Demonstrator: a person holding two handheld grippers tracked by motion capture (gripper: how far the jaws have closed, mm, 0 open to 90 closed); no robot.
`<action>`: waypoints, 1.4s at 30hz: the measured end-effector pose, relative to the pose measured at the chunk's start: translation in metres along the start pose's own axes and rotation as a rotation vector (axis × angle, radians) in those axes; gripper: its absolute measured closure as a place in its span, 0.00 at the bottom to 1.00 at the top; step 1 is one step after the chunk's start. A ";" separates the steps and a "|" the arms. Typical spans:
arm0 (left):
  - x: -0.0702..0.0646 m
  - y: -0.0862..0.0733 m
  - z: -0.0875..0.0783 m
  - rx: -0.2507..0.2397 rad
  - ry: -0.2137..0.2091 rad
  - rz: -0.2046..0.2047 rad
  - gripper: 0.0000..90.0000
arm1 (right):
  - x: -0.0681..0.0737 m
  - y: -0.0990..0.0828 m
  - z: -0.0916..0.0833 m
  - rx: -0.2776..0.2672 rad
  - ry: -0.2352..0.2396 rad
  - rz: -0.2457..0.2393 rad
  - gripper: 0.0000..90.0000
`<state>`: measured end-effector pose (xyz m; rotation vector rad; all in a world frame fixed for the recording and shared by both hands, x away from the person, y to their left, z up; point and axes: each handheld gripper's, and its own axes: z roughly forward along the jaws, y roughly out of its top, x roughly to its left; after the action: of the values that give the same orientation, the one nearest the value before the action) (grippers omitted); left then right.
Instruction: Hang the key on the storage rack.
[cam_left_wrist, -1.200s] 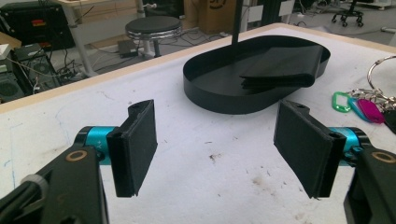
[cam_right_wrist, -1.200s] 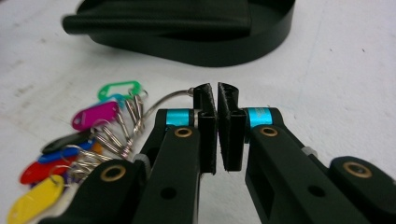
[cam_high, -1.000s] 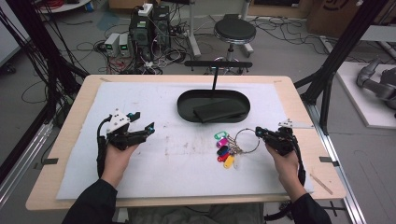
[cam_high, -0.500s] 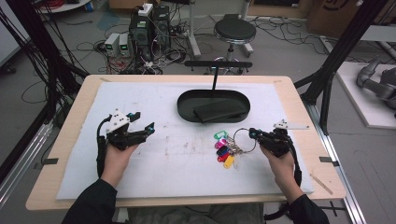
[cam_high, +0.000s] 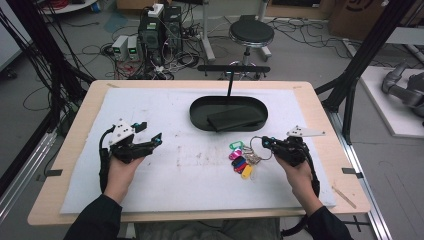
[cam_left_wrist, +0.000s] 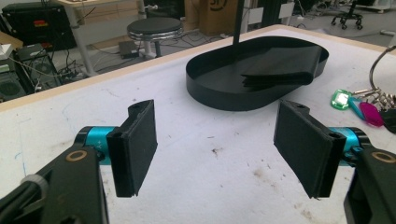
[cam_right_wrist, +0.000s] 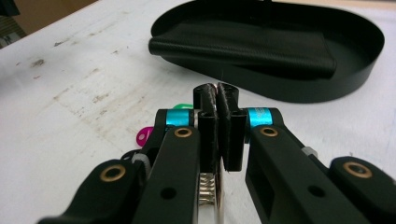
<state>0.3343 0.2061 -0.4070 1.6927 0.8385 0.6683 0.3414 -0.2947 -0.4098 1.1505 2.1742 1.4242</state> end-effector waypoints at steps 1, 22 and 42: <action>0.000 0.000 -0.001 0.000 0.001 -0.001 0.33 | 0.001 0.002 -0.001 0.000 0.003 -0.010 0.97; -0.015 -0.002 -0.025 -0.037 -0.039 0.018 0.33 | -0.002 0.056 -0.022 -0.068 0.123 -0.120 0.98; -0.017 -0.008 -0.026 -0.051 -0.058 0.003 0.33 | -0.017 0.114 -0.034 -0.146 0.130 -0.177 0.98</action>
<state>0.3026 0.2084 -0.4088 1.6597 0.7719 0.6344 0.3829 -0.3070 -0.2983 0.8151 2.1537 1.5880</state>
